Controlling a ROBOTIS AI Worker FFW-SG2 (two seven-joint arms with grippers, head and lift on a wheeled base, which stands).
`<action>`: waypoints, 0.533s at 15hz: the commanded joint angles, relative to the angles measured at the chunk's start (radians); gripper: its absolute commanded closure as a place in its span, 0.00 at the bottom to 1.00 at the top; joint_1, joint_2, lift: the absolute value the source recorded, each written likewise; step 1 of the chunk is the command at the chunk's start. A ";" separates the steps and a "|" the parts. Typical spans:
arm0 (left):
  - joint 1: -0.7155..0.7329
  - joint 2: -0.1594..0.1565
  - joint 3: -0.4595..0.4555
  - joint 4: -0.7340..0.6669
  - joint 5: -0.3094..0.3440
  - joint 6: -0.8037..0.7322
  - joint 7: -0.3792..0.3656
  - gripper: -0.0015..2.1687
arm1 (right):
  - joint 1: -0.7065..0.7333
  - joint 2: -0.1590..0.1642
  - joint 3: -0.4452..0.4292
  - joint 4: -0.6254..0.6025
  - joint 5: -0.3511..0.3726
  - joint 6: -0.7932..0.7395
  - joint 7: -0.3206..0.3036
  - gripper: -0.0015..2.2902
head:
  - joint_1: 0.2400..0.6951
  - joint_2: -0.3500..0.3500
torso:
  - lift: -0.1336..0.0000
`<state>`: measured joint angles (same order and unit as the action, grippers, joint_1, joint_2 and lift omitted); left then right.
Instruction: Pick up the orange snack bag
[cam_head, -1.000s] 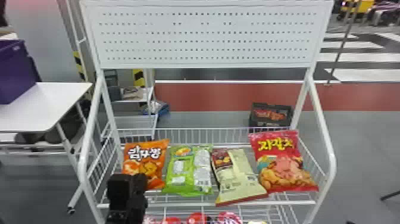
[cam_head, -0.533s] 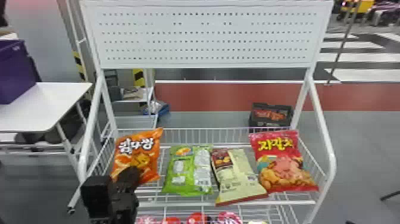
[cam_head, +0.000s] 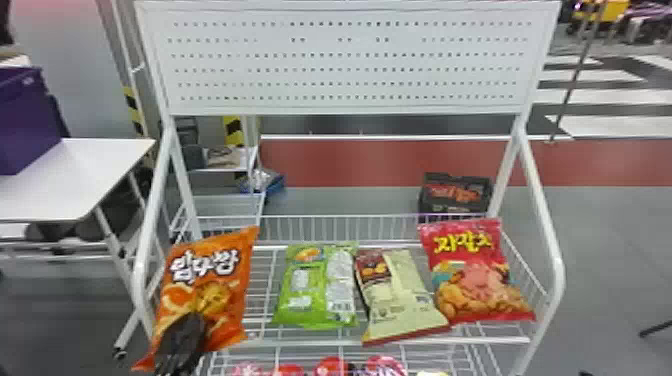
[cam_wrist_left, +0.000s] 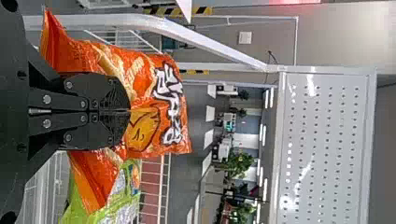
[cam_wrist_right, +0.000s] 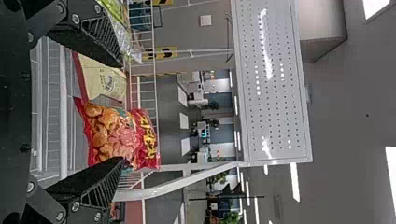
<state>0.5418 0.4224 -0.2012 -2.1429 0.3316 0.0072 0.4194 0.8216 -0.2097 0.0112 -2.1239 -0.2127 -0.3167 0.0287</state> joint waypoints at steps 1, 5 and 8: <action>0.093 0.012 0.005 -0.026 -0.016 -0.115 -0.001 0.55 | -0.001 0.001 0.001 0.004 -0.001 0.000 0.000 0.09 | 0.57 0.50 | 1.00; 0.222 0.018 0.028 -0.038 -0.036 -0.259 -0.004 0.55 | -0.001 0.000 0.003 0.002 0.001 0.000 0.000 0.09 | 0.57 0.50 | 1.00; 0.267 0.018 0.032 -0.008 -0.037 -0.342 0.001 0.55 | -0.001 0.000 0.004 0.004 0.001 0.000 0.000 0.09 | 0.57 0.50 | 1.00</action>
<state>0.7890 0.4403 -0.1707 -2.1670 0.2950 -0.2942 0.4182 0.8206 -0.2101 0.0145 -2.1215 -0.2117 -0.3167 0.0291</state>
